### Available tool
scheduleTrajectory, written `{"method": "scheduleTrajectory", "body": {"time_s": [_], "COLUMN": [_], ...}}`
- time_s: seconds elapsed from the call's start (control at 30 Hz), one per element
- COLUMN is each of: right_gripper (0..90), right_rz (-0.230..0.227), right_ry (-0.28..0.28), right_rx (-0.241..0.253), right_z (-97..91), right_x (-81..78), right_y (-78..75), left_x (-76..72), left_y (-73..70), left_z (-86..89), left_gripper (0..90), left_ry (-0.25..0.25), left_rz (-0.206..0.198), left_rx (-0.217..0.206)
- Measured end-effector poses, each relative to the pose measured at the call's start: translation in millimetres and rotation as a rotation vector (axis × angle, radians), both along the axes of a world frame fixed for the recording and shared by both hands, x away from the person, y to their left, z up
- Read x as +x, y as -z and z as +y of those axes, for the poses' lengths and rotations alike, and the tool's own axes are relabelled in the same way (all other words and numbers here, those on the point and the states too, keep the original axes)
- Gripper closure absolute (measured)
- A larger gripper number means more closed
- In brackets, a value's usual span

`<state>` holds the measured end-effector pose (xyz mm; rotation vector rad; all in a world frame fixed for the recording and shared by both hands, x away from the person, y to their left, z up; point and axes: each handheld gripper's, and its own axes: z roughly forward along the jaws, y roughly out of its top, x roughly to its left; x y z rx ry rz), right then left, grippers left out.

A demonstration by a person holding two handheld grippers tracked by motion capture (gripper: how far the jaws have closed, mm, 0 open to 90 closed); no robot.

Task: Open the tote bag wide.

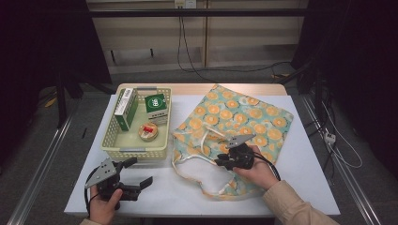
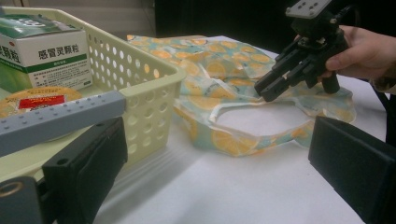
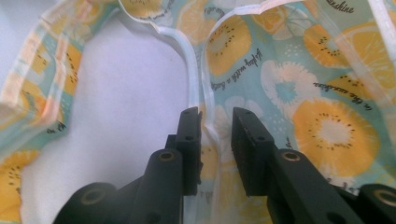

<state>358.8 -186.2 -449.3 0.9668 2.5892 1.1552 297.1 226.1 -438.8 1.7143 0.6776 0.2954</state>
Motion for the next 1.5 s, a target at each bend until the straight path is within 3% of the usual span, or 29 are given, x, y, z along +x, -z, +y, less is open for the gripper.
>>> {"method": "scheduleTrajectory", "body": {"time_s": [0.03,0.17,0.3,0.43,0.63,0.83,0.9,1.0,1.13,1.5], "right_gripper": [73.1,77.1,80.1,89.5,90.0,90.0,90.0,90.0,90.0,90.0], "right_rz": [0.010,-0.006,-0.008,-0.012,-0.009,0.018,0.026,0.017,0.002,-0.008], "right_ry": [0.006,0.010,0.012,0.024,0.026,0.009,0.005,0.025,0.058,0.129], "right_rx": [0.008,-0.052,-0.050,-0.045,-0.044,-0.019,0.009,0.067,0.105,0.133], "right_z": [-0.6,-1.6,-2.6,-3.3,-2.7,0.2,0.1,-4.4,-13.5,-35.0], "right_x": [0.2,0.8,1.7,3.1,3.2,1.3,2.3,6.7,14.1,34.1], "right_y": [0.1,2.5,4.5,5.6,5.3,3.4,-0.1,-10.6,-25.1,-41.7], "left_x": [-0.1,0.2,0.1,0.2,0.3,0.3,0.6,0.3,0.4,0.4], "left_y": [-0.1,0.6,0.1,0.3,0.0,0.0,0.1,0.0,0.3,0.3], "left_z": [0.0,0.0,-0.2,-0.7,-0.4,-0.6,-0.3,0.0,0.4,0.6], "left_gripper": [4.4,4.4,4.4,4.4,4.4,4.4,4.4,4.4,4.4,4.4], "left_ry": [0.000,-0.001,0.003,0.001,0.001,0.001,0.001,0.000,-0.002,-0.002], "left_rz": [0.000,0.005,-0.001,0.001,-0.002,-0.003,-0.002,-0.002,0.003,0.002], "left_rx": [0.000,-0.002,0.001,-0.002,0.001,0.001,0.002,0.002,-0.003,-0.003]}}
